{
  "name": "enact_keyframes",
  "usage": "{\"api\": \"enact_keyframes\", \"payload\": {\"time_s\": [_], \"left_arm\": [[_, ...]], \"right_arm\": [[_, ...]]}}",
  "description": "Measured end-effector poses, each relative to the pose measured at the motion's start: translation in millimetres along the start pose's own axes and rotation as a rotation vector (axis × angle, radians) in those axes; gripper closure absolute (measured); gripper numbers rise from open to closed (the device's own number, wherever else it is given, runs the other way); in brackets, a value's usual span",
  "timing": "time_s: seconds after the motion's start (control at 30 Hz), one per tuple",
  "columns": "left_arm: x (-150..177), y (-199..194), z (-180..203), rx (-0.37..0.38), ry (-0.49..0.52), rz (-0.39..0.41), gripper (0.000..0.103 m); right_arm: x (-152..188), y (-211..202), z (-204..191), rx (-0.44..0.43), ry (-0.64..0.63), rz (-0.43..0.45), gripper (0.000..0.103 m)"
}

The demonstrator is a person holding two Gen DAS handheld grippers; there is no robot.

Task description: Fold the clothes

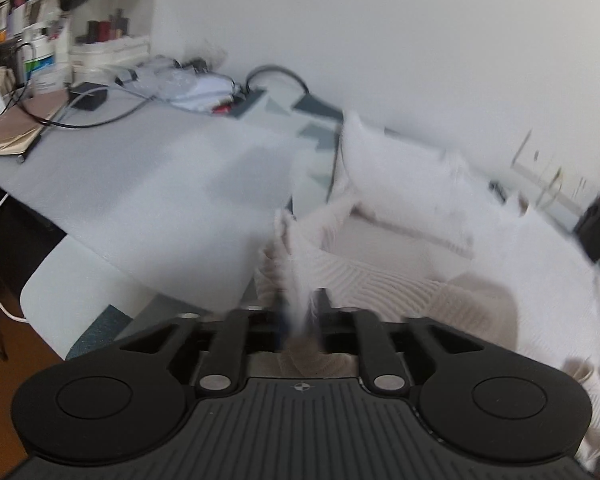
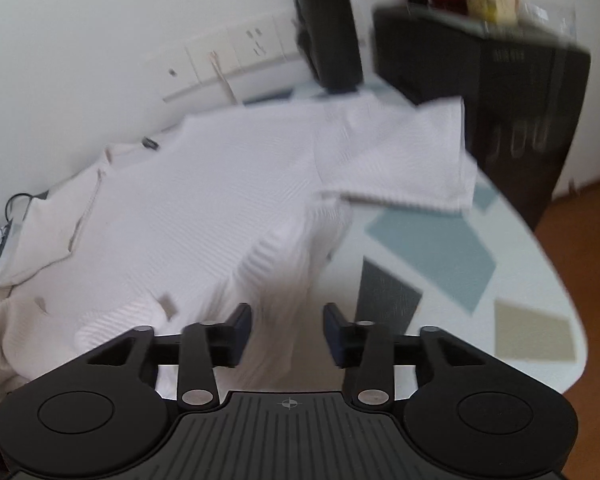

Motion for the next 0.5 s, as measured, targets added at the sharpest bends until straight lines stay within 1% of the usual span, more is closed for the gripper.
{"api": "enact_keyframes", "payload": {"time_s": [0.03, 0.1, 0.17, 0.2, 0.27, 0.3, 0.37, 0.4, 0.47, 0.5], "left_arm": [[-0.6, -1.3, 6.4, 0.03, 0.013, 0.012, 0.04], [-3.5, -5.7, 18.9, 0.067, 0.051, 0.028, 0.038], [-5.1, -10.5, 31.0, 0.098, 0.097, 0.027, 0.038], [-5.3, -13.4, 37.5, 0.123, 0.117, 0.026, 0.037], [-1.8, -20.5, 52.3, 0.176, 0.169, 0.015, 0.031], [1.0, -24.1, 59.7, 0.198, 0.198, 0.009, 0.029], [10.4, -29.3, 72.6, 0.236, 0.266, -0.008, 0.02], [15.1, -30.3, 76.8, 0.246, 0.297, -0.011, 0.018], [23.9, -29.6, 81.9, 0.254, 0.345, -0.017, 0.016], [27.7, -26.6, 82.1, 0.248, 0.347, -0.027, 0.016]], "right_arm": [[-5.1, -5.4, -6.1, -0.011, -0.026, 0.018, 0.058], [-14.8, -14.8, -20.3, -0.036, -0.086, 0.05, 0.053], [-17.8, -18.0, -40.6, -0.098, -0.153, 0.045, 0.05], [-15.7, -17.4, -52.4, -0.138, -0.186, 0.027, 0.047], [-4.0, -12.4, -76.4, -0.216, -0.254, -0.024, 0.039], [4.5, -7.4, -86.6, -0.24, -0.29, -0.055, 0.035], [23.8, 5.9, -104.1, -0.262, -0.365, -0.125, 0.03], [33.4, 12.4, -112.6, -0.272, -0.402, -0.16, 0.029], [50.0, 27.2, -121.2, -0.252, -0.467, -0.208, 0.029], [54.5, 33.2, -122.3, -0.237, -0.486, -0.222, 0.032]]}}
Point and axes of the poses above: each gripper's, at about its wrist camera, not at the fingertips, and y roughly the way its jaws point, z to its right, x to its underside, the point moved 8 cm from there along y, roughly the way its jaws point, and after that the axes turned 6 degrees about z, right-handed, at the moved point
